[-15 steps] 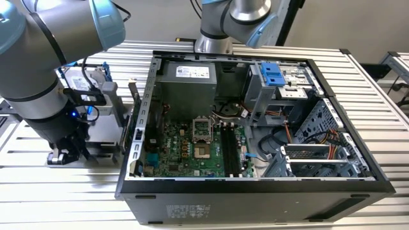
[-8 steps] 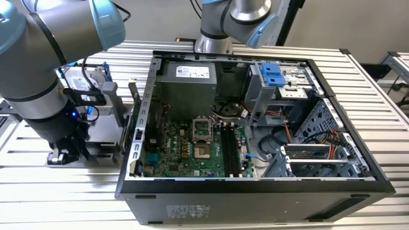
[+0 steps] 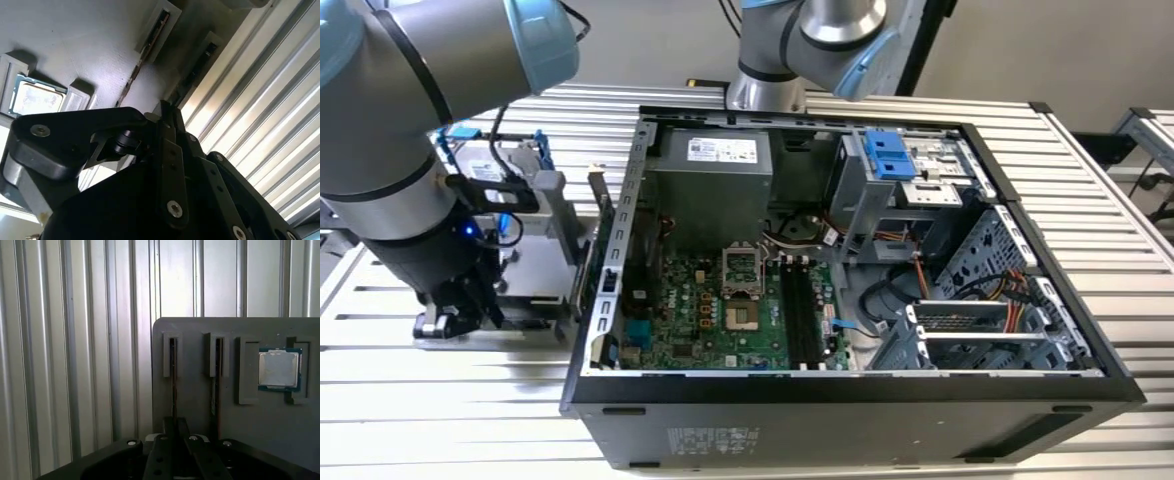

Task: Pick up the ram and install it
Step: 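Pick up the ram and move it above insertion slot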

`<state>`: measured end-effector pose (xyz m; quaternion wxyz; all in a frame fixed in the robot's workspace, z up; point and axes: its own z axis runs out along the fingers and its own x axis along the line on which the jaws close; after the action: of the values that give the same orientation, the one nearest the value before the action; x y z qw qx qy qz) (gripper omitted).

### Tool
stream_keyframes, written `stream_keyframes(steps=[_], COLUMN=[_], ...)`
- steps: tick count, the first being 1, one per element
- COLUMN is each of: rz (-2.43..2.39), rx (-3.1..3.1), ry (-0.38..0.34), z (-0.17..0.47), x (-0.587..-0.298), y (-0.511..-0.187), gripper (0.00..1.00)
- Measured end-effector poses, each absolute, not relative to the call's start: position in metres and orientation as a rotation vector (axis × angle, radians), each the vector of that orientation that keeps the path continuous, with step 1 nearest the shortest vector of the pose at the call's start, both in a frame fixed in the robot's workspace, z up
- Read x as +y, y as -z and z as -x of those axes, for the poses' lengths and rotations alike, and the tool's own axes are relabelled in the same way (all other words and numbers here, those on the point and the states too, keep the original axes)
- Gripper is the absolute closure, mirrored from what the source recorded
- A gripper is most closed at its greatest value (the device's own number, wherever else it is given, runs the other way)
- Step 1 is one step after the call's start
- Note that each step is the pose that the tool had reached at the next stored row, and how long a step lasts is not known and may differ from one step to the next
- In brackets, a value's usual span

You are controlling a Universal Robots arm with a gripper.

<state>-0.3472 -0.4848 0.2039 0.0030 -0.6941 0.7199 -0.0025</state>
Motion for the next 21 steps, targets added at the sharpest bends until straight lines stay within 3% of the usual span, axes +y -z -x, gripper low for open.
stream_keyframes(steps=[21], rz=[2.176], rx=[2.257], ry=[0.008], z=[0.347], x=[-0.485], y=[-0.283], gripper=[1.0])
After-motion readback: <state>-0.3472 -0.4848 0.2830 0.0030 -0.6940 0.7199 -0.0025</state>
